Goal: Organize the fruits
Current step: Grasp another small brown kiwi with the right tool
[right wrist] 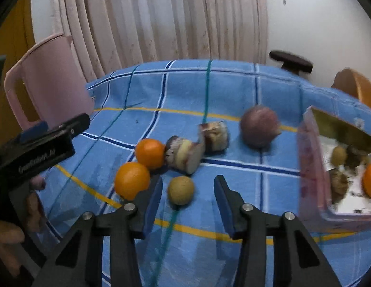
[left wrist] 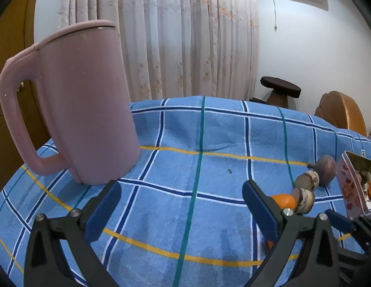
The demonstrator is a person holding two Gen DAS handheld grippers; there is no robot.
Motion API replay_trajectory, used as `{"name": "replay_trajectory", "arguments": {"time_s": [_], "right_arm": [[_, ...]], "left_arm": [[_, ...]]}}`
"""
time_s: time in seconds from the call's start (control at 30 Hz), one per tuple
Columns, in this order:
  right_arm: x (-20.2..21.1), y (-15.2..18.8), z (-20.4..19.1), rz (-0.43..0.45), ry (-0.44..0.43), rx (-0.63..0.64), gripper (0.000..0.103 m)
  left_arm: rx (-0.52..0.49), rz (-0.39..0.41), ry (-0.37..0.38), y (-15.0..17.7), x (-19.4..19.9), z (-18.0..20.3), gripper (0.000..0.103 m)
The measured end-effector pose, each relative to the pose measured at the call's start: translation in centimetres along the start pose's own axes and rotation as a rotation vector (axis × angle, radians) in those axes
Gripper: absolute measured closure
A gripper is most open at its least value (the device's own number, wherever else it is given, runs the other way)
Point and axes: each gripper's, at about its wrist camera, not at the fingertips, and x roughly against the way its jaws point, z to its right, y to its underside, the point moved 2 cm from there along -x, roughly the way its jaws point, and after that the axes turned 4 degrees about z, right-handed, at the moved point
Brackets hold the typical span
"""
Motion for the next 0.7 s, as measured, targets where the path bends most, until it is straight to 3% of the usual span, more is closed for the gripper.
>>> {"name": "replay_trajectory", "arguments": {"time_s": [0.13, 0.2, 0.3, 0.43, 0.7], "right_arm": [[-1.9, 0.1, -0.4, -0.079, -0.004, -0.001, 0.056], [-2.0, 0.0, -0.5, -0.075, -0.017, -0.002, 0.06], [-1.9, 0.1, -0.5, -0.073, -0.017, 0.009, 0.075], [-0.4, 0.2, 0.7, -0.027, -0.027, -0.027, 0.075], [4.1, 0.1, 3.1, 0.125, 0.053, 0.006, 0.075]], "left_arm": [[-0.022, -0.002, 0.006, 0.0, 0.1, 0.5, 0.0], [-0.027, -0.005, 0.012, 0.0, 0.1, 0.6, 0.0], [-0.031, -0.012, 0.026, 0.2, 0.1, 0.7, 0.0], [-0.048, -0.024, 0.07, 0.4, 0.1, 1.2, 0.002], [-0.146, -0.075, 0.299, 1.5, 1.1, 5.0, 0.014]]}}
